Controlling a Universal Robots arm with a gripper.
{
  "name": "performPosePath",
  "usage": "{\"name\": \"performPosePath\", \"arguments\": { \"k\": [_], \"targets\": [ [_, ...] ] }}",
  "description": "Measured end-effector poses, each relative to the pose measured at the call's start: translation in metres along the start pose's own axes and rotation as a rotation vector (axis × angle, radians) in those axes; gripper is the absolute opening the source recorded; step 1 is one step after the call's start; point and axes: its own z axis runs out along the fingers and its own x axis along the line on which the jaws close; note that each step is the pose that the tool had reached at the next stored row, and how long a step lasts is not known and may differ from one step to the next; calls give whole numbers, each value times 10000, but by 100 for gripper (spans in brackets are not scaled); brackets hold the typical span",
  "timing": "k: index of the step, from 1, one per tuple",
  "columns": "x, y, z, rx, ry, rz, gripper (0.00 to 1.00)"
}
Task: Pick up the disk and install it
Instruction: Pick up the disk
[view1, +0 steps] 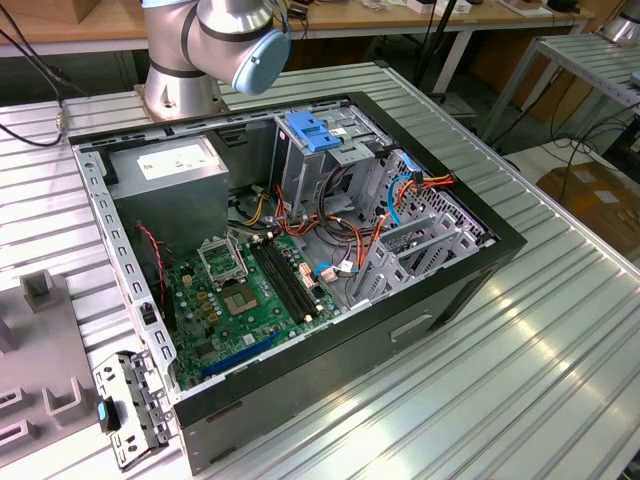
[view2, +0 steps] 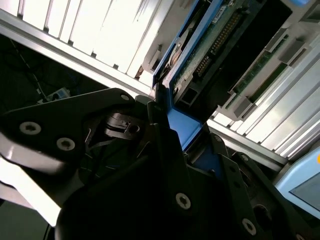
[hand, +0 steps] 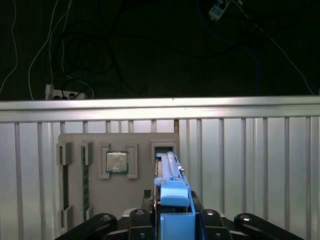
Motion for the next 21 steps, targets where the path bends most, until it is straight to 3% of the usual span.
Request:
{"name": "performPosePath", "arguments": {
  "k": [11, 21],
  "targets": [
    [0, 0, -12, -4, 2, 0, 37],
    [0, -1, -109, -2, 1, 0, 37]
  ]
}}
